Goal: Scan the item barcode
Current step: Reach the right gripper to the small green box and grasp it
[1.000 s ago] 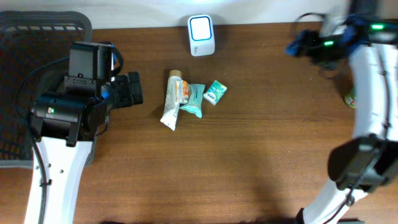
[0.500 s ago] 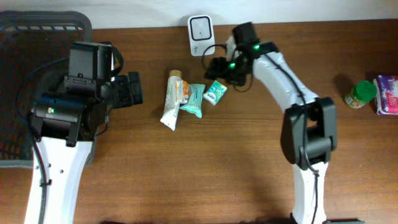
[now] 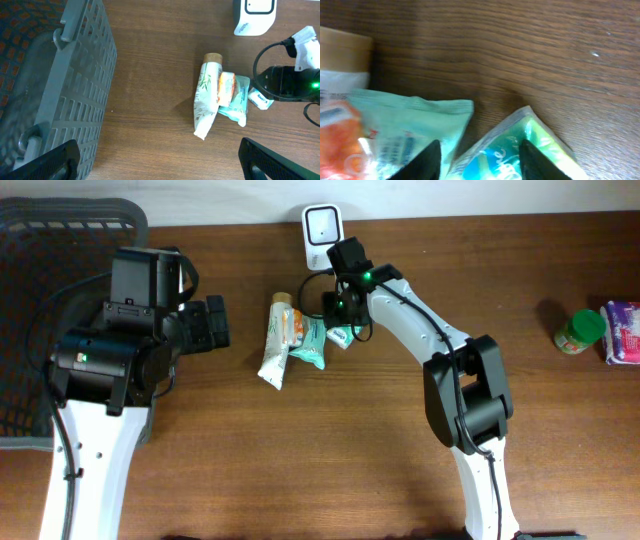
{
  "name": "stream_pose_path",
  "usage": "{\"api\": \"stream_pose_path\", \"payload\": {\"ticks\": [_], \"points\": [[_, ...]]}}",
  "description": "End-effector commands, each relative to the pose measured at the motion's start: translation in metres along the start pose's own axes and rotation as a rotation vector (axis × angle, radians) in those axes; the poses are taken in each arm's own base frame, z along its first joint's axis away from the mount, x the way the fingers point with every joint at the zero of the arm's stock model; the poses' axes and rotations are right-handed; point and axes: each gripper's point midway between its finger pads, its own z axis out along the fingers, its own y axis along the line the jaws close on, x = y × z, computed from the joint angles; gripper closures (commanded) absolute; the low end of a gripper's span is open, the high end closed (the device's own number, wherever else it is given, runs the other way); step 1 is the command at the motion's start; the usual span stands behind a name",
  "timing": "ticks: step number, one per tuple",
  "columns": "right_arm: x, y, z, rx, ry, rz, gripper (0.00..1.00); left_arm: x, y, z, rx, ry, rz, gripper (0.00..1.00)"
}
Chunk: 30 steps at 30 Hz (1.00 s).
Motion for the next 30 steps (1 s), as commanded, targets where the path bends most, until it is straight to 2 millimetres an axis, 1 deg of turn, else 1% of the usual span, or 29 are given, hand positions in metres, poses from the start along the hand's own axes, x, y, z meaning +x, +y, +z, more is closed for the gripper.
{"api": "stream_pose_path", "payload": {"ticks": [1,3,5,6,8,9,10,11,12,14,15,16,17,18,20,22,24,28,30], "points": [[0.01,-0.024,0.004,0.129,0.023,-0.007,0.6,0.0,0.004,0.0,-0.016,-0.002,0.013,0.01],[0.019,-0.039,0.001,0.209,0.056,-0.008,0.61,0.0,0.004,0.0,-0.016,-0.002,0.013,0.01],[0.031,-0.045,-0.005,0.243,0.102,0.018,0.61,0.0,0.004,0.0,-0.016,-0.002,0.013,0.01],[0.037,-0.047,-0.009,0.255,0.119,0.059,0.63,0.0,0.004,0.0,-0.016,-0.002,0.013,0.01],[0.05,-0.049,-0.021,0.282,0.158,0.194,0.63,0.0,0.004,0.0,-0.016,-0.002,0.013,0.01],[0.058,-0.047,-0.029,0.282,0.195,0.252,0.62,0.0,0.004,0.0,-0.016,-0.002,0.013,0.01],[0.064,-0.042,-0.036,0.264,0.229,0.271,0.59,0.0,0.004,0.0,-0.016,-0.002,0.013,0.01],[0.07,-0.036,-0.046,0.242,0.271,0.277,0.47,0.0,0.004,0.0,-0.016,-0.002,0.013,0.01],[0.072,-0.036,-0.058,0.253,0.298,0.278,0.39,0.0,0.004,0.0,-0.016,-0.002,0.013,0.01],[0.068,-0.042,-0.08,0.304,0.301,0.269,0.34,0.0,0.004,0.0,-0.016,-0.002,0.013,0.01],[0.061,-0.048,-0.092,0.344,0.276,0.263,0.31,0.0,0.004,0.0,-0.016,-0.002,0.013,0.01],[0.051,-0.056,-0.101,0.382,0.237,0.244,0.31,0.0,0.004,0.0,-0.016,-0.002,0.013,0.01],[0.04,-0.061,-0.107,0.399,0.208,0.182,0.31,0.0,0.004,0.0,-0.016,-0.002,0.013,0.01],[0.031,-0.065,-0.112,0.407,0.195,0.054,0.28,0.0,0.004,0.0,-0.016,-0.002,0.013,0.01],[0.022,-0.068,-0.112,0.392,0.212,-0.183,0.26,0.0,0.004,0.0,-0.016,-0.002,0.013,0.01],[0.024,-0.071,-0.105,0.368,0.255,-0.359,0.27,0.0,0.004,0.0,-0.016,-0.002,0.013,0.01],[0.036,-0.069,-0.092,0.288,0.32,-0.485,0.27,0.0,0.004,0.0,-0.016,-0.002,0.013,0.01],[0.066,-0.057,-0.067,0.066,0.406,-0.642,0.27,0.0,0.004,0.0,-0.016,-0.002,0.013,0.01],[0.074,-0.058,-0.058,0.034,0.42,-0.676,0.26,0.0,0.004,0.0,-0.016,-0.002,0.013,0.01]]}}
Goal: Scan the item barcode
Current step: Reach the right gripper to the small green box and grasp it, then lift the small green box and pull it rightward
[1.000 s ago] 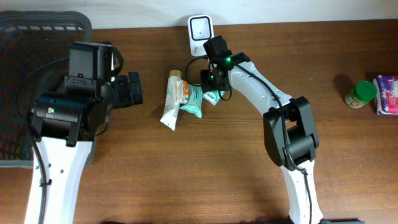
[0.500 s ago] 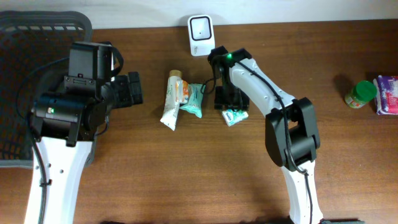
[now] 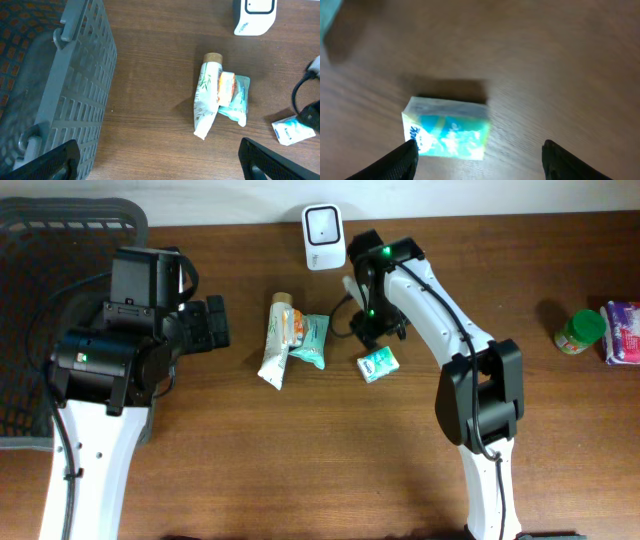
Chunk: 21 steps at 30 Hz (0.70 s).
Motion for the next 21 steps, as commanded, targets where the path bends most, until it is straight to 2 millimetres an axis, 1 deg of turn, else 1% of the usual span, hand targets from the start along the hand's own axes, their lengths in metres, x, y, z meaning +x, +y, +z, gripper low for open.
{"api": "stream_pose_path", "payload": {"ticks": [1,3,6,8,11,13,15,17,18,19,21], "points": [[0.003,0.016,0.013,-0.101,-0.016,-0.182,0.25,0.0,0.004,0.0,-0.016,-0.002,0.013,0.01],[0.001,0.016,0.017,-0.098,-0.026,-0.196,0.24,0.0,0.004,0.0,-0.016,-0.002,0.013,0.01],[0.002,0.016,0.023,-0.098,-0.026,-0.214,0.26,0.0,0.004,0.0,-0.016,-0.002,0.013,0.01],[0.008,0.015,0.029,-0.108,-0.009,-0.206,0.35,0.0,0.004,0.0,-0.016,-0.003,0.013,0.01],[0.015,0.015,0.041,-0.122,0.012,-0.187,0.35,0.0,0.004,0.0,-0.016,-0.003,0.013,0.01],[0.021,0.021,0.048,-0.156,0.022,-0.183,0.35,0.0,0.004,0.0,-0.016,-0.003,0.013,0.01],[0.025,0.029,0.05,-0.202,0.03,-0.163,0.43,0.0,0.004,0.0,-0.016,-0.003,0.013,0.01],[0.025,0.031,0.049,-0.215,0.037,-0.069,0.53,0.0,0.004,0.0,-0.016,-0.003,0.013,0.01],[0.024,0.031,0.049,-0.211,0.043,0.007,0.61,0.0,0.004,0.0,-0.016,-0.002,0.013,0.01],[0.023,0.031,0.047,-0.208,0.051,0.099,0.65,0.0,0.004,0.0,-0.016,-0.003,0.013,0.01],[0.022,0.029,0.045,-0.202,0.065,0.3,0.66,0.0,0.004,0.0,-0.016,-0.003,0.013,0.01]]}}
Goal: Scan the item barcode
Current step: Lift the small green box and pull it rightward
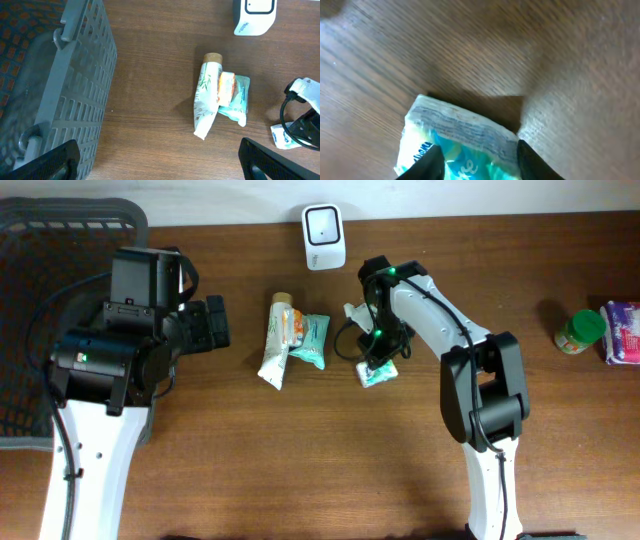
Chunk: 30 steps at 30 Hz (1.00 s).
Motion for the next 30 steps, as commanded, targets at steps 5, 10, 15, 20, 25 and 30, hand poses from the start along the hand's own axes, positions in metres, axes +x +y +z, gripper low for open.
{"api": "stream_pose_path", "payload": {"ticks": [5,10,15,20,25,30], "points": [[-0.018,0.03,-0.014,-0.289,0.008,0.924,0.65,0.0,0.004,0.0,-0.016,-0.003,0.013,0.01],[-0.042,0.029,-0.033,-0.531,-0.056,0.97,0.56,0.0,0.004,0.0,-0.016,-0.002,0.013,0.01],[-0.035,-0.012,-0.038,-0.521,-0.145,0.886,0.39,0.0,0.004,0.0,-0.016,-0.002,0.013,0.01],[-0.041,-0.017,-0.039,-0.452,-0.289,0.417,0.31,0.0,0.004,0.0,-0.016,-0.002,0.013,0.01],[-0.054,0.024,-0.033,-0.401,-0.335,0.016,0.28,0.0,0.004,0.0,-0.016,-0.002,0.013,0.01],[-0.06,0.043,-0.021,-0.288,-0.302,-0.1,0.3,0.0,0.004,0.0,-0.016,-0.003,0.013,0.01]]}}
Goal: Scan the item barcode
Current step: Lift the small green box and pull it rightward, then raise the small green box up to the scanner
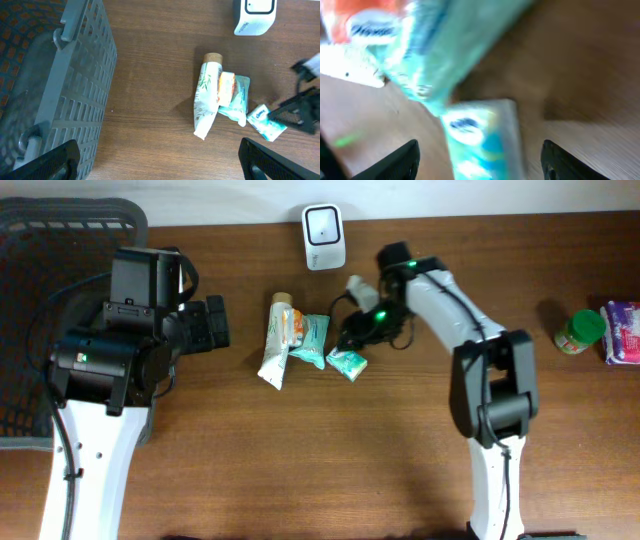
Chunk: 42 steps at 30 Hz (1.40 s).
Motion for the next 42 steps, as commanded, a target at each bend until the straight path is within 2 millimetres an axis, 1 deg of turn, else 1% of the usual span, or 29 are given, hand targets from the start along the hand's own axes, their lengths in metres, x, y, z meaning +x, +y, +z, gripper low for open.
{"api": "stream_pose_path", "payload": {"ticks": [1,3,6,11,12,15,19,20,21,24,25,26,27,29,31,32,34,36,40,42], "points": [[0.0,0.006,0.007,0.086,0.038,-0.15,0.3,0.0,0.004,0.0,-0.016,-0.002,0.013,0.01],[0.001,0.005,0.009,0.111,0.052,-0.15,0.37,0.0,0.004,0.0,-0.016,-0.002,0.013,0.01],[0.005,0.001,0.009,0.134,0.068,-0.144,0.37,0.0,0.004,0.0,-0.016,-0.002,0.013,0.01],[0.019,-0.014,0.004,0.14,0.102,-0.089,0.36,0.0,0.004,0.0,-0.016,-0.002,0.013,0.01],[0.022,-0.016,0.004,0.135,0.105,-0.082,0.36,0.0,0.004,0.0,-0.016,-0.002,0.013,0.01],[0.028,-0.011,0.016,0.074,0.1,-0.072,0.37,0.0,0.004,0.0,-0.016,-0.002,0.013,0.01],[0.034,-0.011,0.025,0.051,0.101,-0.068,0.59,0.0,0.004,0.0,-0.016,-0.002,0.013,0.01],[0.035,-0.009,0.026,0.04,0.1,-0.066,0.63,0.0,0.004,0.0,-0.016,-0.002,0.013,0.01],[0.035,-0.007,0.026,0.026,0.098,-0.064,0.72,0.0,0.004,0.0,-0.016,-0.002,0.013,0.01],[0.031,0.0,0.025,-0.011,0.079,-0.025,0.93,0.0,0.004,0.0,-0.016,-0.002,0.013,0.01],[0.028,0.001,0.023,-0.019,0.068,0.02,0.96,0.0,0.004,0.0,-0.016,-0.002,0.013,0.01],[0.024,0.003,0.02,-0.034,0.057,0.063,0.96,0.0,0.004,0.0,-0.016,-0.002,0.013,0.01],[0.019,0.007,0.016,-0.063,0.039,0.109,0.96,0.0,0.004,0.0,-0.016,-0.002,0.013,0.01],[0.005,0.018,-0.002,-0.163,-0.01,0.154,0.96,0.0,0.004,0.0,-0.016,-0.002,0.013,0.01],[-0.004,0.024,-0.021,-0.259,-0.054,0.183,0.96,0.0,0.004,0.0,-0.016,-0.002,0.013,0.01],[-0.009,0.025,-0.035,-0.321,-0.087,0.202,0.96,0.0,0.004,0.0,-0.016,-0.002,0.013,0.01],[-0.016,0.023,-0.057,-0.427,-0.151,0.236,0.96,0.0,0.004,0.0,-0.016,-0.002,0.013,0.01],[-0.023,0.016,-0.087,-0.561,-0.245,0.257,0.96,0.0,0.004,0.0,-0.016,-0.002,0.013,0.01],[-0.03,0.01,-0.135,-0.744,-0.423,0.187,0.96,0.0,0.004,0.0,-0.016,-0.002,0.013,0.01],[-0.032,0.01,-0.153,-0.808,-0.5,0.133,0.96,0.0,0.004,0.0,-0.016,-0.002,0.013,0.01]]}}
